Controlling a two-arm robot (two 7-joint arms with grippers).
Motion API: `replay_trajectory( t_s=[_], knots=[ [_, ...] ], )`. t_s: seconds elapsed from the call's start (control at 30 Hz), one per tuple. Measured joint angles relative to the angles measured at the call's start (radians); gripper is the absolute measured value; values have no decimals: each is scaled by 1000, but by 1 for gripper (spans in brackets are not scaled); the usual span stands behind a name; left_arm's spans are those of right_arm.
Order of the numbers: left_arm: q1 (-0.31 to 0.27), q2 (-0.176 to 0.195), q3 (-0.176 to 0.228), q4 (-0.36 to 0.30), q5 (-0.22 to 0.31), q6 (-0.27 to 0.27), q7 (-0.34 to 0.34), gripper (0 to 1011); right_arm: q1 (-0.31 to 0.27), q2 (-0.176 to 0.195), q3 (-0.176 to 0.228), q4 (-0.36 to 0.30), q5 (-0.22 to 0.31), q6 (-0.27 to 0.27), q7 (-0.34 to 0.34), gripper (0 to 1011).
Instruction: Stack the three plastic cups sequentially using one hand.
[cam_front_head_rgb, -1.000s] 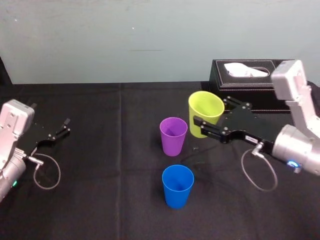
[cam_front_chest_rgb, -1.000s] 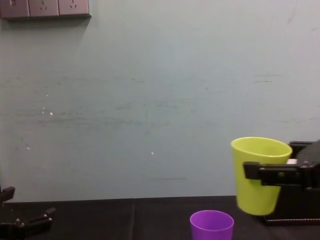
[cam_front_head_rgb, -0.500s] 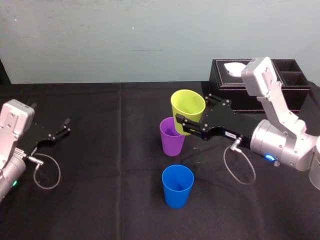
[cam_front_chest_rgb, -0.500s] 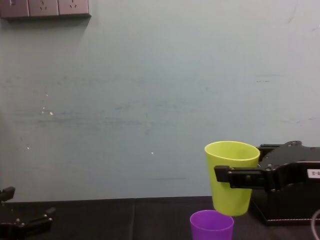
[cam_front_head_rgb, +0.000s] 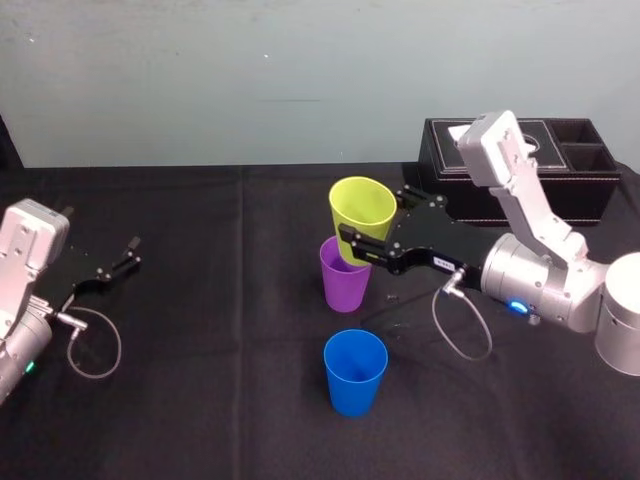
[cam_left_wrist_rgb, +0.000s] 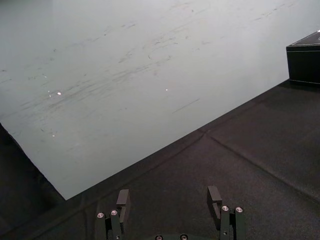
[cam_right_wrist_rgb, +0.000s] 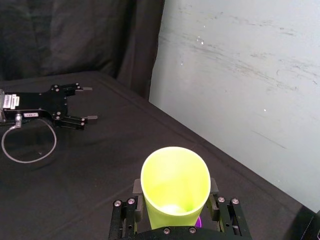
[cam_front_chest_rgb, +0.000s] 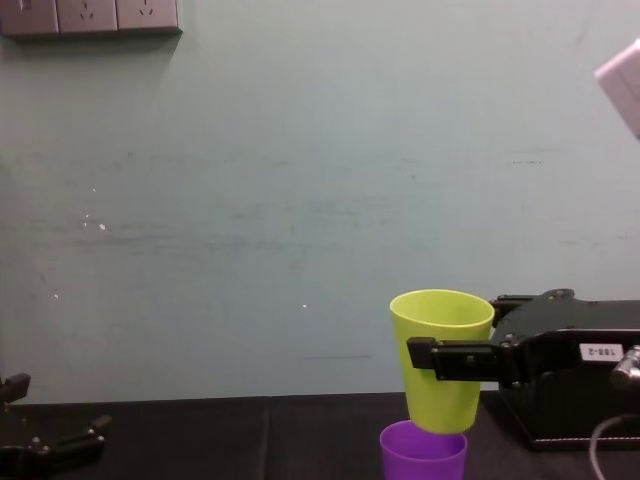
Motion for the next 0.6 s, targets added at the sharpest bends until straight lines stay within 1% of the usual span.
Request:
replay_trajectory(
  t_s=[0.6],
  knots=[
    [0, 0, 0, 0, 0, 0, 0, 1010, 50, -51, -24, 87, -37, -5, 11, 734]
  ],
)
